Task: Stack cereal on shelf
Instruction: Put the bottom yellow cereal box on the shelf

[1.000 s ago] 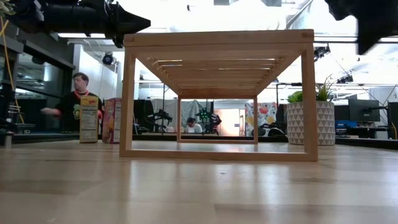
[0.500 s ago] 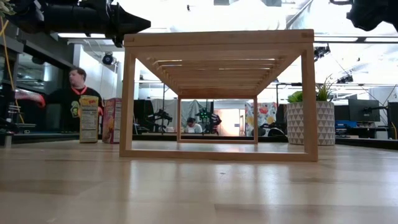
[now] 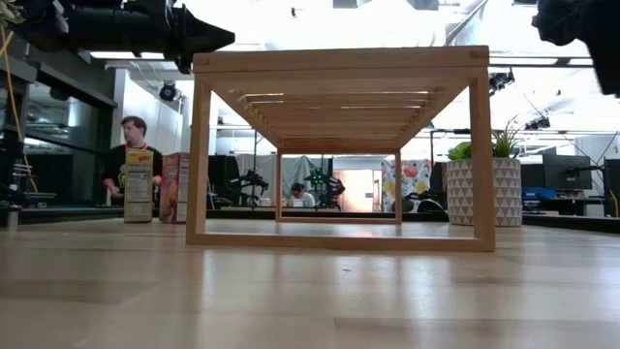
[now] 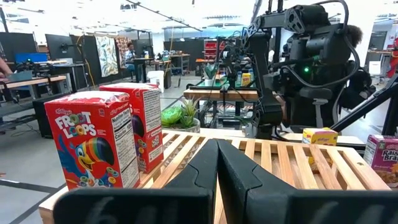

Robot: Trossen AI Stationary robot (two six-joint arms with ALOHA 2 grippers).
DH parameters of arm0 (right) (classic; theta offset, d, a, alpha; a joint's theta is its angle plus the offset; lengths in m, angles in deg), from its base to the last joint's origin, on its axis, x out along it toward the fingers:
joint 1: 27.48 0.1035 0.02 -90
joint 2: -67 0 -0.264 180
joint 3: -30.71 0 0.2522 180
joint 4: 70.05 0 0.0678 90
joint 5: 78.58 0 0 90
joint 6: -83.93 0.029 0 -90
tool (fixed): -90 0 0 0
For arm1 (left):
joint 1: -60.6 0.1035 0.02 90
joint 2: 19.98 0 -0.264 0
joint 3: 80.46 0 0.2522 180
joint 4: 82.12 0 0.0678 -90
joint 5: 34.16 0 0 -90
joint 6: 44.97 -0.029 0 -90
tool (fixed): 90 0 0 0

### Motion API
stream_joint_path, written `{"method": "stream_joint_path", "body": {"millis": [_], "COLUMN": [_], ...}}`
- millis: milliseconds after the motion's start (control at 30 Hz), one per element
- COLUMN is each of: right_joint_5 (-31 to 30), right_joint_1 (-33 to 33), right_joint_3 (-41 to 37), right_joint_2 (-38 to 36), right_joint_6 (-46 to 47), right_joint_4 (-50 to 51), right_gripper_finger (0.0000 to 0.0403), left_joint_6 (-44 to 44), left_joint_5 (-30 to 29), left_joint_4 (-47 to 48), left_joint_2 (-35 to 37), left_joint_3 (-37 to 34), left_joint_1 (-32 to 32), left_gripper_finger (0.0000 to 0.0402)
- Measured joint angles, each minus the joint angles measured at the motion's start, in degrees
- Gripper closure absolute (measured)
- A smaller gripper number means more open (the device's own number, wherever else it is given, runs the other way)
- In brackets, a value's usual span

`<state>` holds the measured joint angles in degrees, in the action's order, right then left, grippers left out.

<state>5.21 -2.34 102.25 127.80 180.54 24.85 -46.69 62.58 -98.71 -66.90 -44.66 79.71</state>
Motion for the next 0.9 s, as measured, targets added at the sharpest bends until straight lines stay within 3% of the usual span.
{"method": "stream_joint_path", "body": {"millis": [133,333,500,700,900], "right_joint_5": [2.4,3.7,8.9,13.4,13.4], "right_joint_1": [0.0,0.1,1.8,5.2,9.3], "right_joint_3": [0.0,0.0,-0.9,-1.0,-1.0], "right_joint_2": [0.0,0.5,3.3,7.7,10.0], "right_joint_6": [1.0,0.9,1.1,1.0,3.6], "right_joint_4": [1.2,1.2,-0.2,-1.1,-4.8], "right_gripper_finger": [0.0275,0.0182,0.0122,0.0107,0.0107], "left_joint_6": [0.0,0.0,0.1,0.2,1.1], "left_joint_5": [0.0,0.0,0.0,0.0,0.0], "left_joint_4": [0.0,0.0,0.0,0.0,0.0], "left_joint_2": [0.0,0.0,0.0,0.0,0.0], "left_joint_3": [0.0,0.0,0.0,0.0,0.0], "left_joint_1": [0.0,0.0,0.0,0.0,0.0], "left_gripper_finger": [0.0398,0.0398,0.0398,0.0398,0.0398]}}
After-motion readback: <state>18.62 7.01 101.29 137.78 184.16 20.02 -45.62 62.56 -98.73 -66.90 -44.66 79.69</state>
